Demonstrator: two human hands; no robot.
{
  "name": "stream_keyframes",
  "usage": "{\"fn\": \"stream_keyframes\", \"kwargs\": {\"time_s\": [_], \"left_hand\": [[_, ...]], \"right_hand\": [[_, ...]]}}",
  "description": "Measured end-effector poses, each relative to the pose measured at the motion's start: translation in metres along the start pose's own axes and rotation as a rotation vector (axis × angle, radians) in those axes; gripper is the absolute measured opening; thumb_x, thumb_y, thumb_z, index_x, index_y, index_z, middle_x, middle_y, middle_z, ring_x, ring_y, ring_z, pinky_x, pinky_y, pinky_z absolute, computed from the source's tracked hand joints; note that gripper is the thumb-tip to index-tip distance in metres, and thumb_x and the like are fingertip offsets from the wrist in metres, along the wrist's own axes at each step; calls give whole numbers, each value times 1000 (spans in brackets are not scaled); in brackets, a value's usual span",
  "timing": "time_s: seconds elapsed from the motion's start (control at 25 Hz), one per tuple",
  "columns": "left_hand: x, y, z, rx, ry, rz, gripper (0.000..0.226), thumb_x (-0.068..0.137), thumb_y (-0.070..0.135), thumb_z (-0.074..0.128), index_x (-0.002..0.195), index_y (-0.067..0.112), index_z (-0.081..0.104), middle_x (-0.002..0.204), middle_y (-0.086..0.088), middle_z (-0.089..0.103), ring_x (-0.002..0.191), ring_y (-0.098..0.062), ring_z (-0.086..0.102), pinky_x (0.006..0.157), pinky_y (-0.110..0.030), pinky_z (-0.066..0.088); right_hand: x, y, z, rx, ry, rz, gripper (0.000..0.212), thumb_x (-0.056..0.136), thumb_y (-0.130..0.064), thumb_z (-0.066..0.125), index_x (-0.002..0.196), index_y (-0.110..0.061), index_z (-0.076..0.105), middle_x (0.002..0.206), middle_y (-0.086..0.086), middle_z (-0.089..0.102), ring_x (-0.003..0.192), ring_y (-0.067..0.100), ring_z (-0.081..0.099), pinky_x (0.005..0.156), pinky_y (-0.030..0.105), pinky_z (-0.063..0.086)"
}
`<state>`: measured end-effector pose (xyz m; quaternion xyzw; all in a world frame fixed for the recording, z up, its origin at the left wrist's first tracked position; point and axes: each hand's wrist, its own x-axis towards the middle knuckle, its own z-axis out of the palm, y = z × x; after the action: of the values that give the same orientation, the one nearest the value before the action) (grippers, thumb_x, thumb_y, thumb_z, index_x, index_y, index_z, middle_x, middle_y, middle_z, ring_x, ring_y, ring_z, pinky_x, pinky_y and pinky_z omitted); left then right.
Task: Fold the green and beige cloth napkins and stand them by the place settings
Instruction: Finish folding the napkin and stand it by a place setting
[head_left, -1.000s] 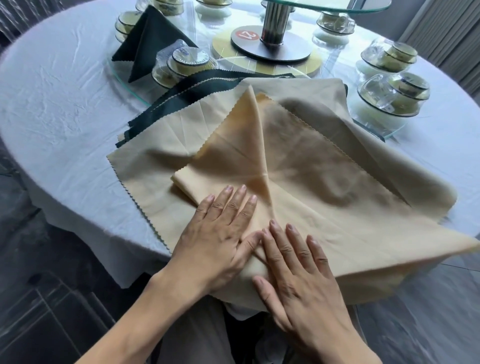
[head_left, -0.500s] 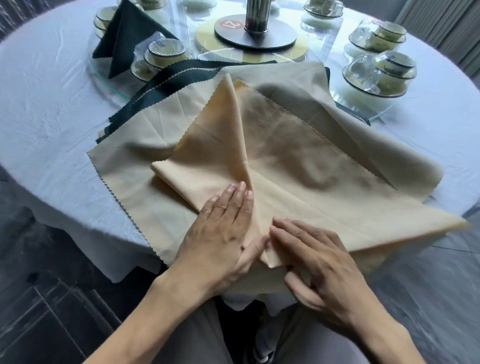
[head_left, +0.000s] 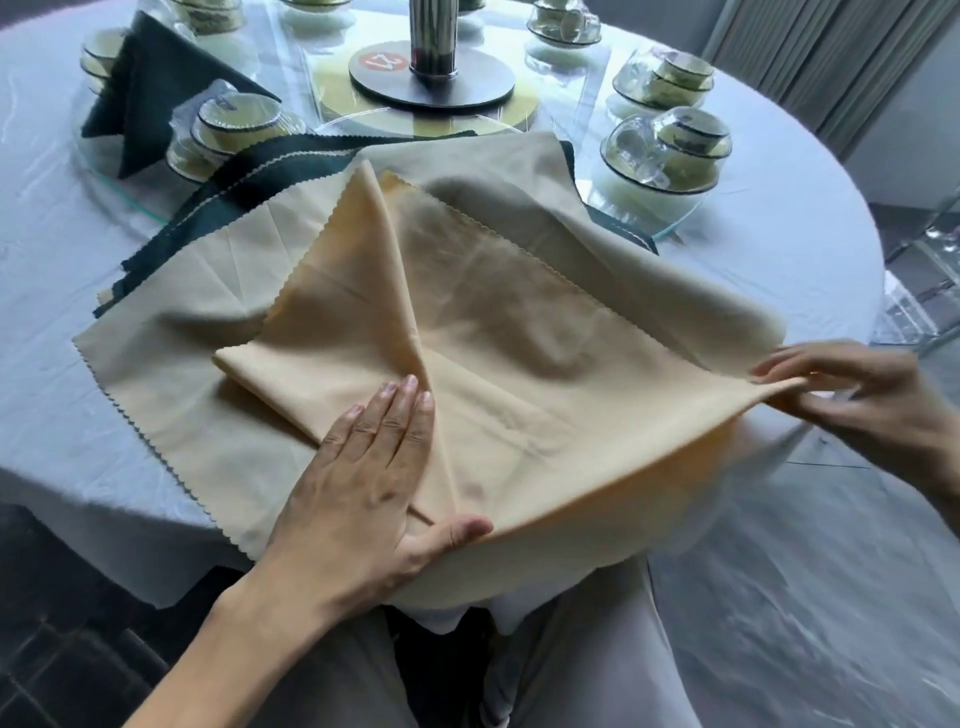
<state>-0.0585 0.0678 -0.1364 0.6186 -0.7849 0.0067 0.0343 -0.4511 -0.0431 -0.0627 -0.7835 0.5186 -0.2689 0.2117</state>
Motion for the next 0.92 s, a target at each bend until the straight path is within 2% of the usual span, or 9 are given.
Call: {"fn": "stream_keyframes", "kwargs": {"time_s": [0.12, 0.2, 0.28, 0.4, 0.48, 0.6, 0.72, 0.8, 0.92], "left_hand": [[0, 0, 0, 2, -1, 9, 108, 86, 86, 16, 153, 3, 27, 161, -13, 24, 149, -27, 22, 115, -40, 13], [-1, -1, 0, -7, 6, 5, 108, 86, 87, 16, 154, 3, 25, 162, -13, 22, 150, -26, 20, 115, -39, 13], [-1, -1, -1, -8, 9, 9, 108, 86, 87, 16, 154, 3, 24, 162, -13, 21, 150, -26, 19, 115, -40, 13], [-1, 0, -2, -35, 3, 19, 114, 82, 90, 16, 154, 2, 23, 162, -13, 18, 151, -26, 16, 115, -41, 13], [-1, 0, -2, -53, 8, 13, 119, 79, 93, 18, 154, 2, 21, 163, -13, 16, 151, -25, 13, 115, -41, 12], [-1, 0, -3, -83, 12, 4, 129, 71, 98, 20, 154, 0, 19, 163, -14, 16, 151, -25, 13, 116, -41, 12], [-3, -1, -1, -132, 40, 22, 132, 65, 99, 30, 158, 11, -1, 165, -13, 6, 152, -27, 5, 120, -41, 7], [-3, -2, -2, -147, 55, 65, 121, 69, 92, 41, 157, 27, -10, 165, -12, -2, 151, -34, 4, 123, -47, 10], [-4, -1, -4, -116, 108, 135, 85, 83, 63, 42, 157, 38, 9, 165, -10, 9, 148, -39, 19, 115, -57, 24]], "right_hand": [[31, -18, -17, 342, 32, 95, 12, 67, -34, 82, 78, -28, 78, 81, -7, 75, 76, 4, 66, 79, 14, 51], [63, -39, -11, 453, 87, 53, 24, 59, -36, 84, 80, -27, 79, 78, -8, 75, 72, 6, 67, 76, 18, 54], [104, -68, 8, 485, 143, 15, 20, 66, -27, 85, 83, -20, 78, 74, -9, 73, 69, 9, 65, 70, 22, 54], [168, -120, 56, 346, 146, -69, 10, 79, -6, 72, 87, -10, 75, 68, -7, 67, 66, 7, 57, 64, 22, 47], [201, -155, 94, 103, 123, -186, 9, 78, -8, 65, 80, -9, 73, 68, -1, 60, 64, 7, 53, 61, 22, 43], [227, -187, 143, -281, 70, -319, 16, 78, -11, 56, 82, -13, 72, 81, 6, 67, 81, 24, 61, 69, 33, 48], [232, -191, 166, -370, 62, -349, 17, 77, -11, 54, 80, -16, 70, 88, 7, 70, 87, 31, 60, 69, 35, 44], [232, -186, 171, -349, 85, -348, 16, 77, -13, 54, 79, -17, 69, 84, 7, 70, 86, 32, 61, 68, 34, 44], [229, -183, 169, -308, 88, -316, 16, 76, -14, 56, 82, -18, 70, 86, 5, 71, 87, 29, 63, 73, 38, 51]]}}
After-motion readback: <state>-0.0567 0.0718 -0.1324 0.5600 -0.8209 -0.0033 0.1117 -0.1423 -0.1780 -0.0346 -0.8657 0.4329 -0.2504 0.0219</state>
